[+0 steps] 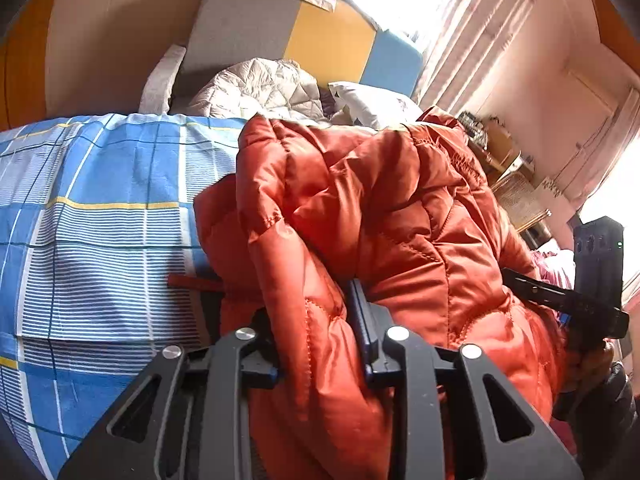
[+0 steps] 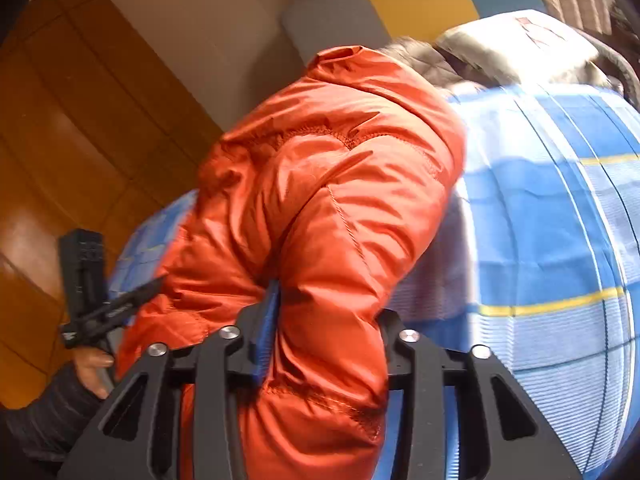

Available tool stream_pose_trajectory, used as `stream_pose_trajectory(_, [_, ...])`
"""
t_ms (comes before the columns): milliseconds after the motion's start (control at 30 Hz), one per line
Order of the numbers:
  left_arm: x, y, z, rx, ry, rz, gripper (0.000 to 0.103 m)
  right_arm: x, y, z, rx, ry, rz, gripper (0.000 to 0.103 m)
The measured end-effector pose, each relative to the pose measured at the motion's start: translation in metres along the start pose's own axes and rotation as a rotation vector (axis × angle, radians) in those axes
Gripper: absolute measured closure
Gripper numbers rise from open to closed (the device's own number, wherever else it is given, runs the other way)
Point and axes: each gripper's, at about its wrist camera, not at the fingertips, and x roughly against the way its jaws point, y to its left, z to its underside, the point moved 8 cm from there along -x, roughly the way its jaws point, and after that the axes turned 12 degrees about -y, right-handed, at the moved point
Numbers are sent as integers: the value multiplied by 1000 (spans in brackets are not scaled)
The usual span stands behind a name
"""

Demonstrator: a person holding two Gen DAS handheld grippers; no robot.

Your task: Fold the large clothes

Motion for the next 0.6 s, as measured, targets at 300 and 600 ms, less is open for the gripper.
stream_pose_trajectory(300, [23,-23,-16,-168,-49,-58,66,24,-14,-2,52,-53,173,35])
stream_pose_trajectory(600, [31,-65,-68,-177,-166,13,63,25,22,-3,101,-146,248,35])
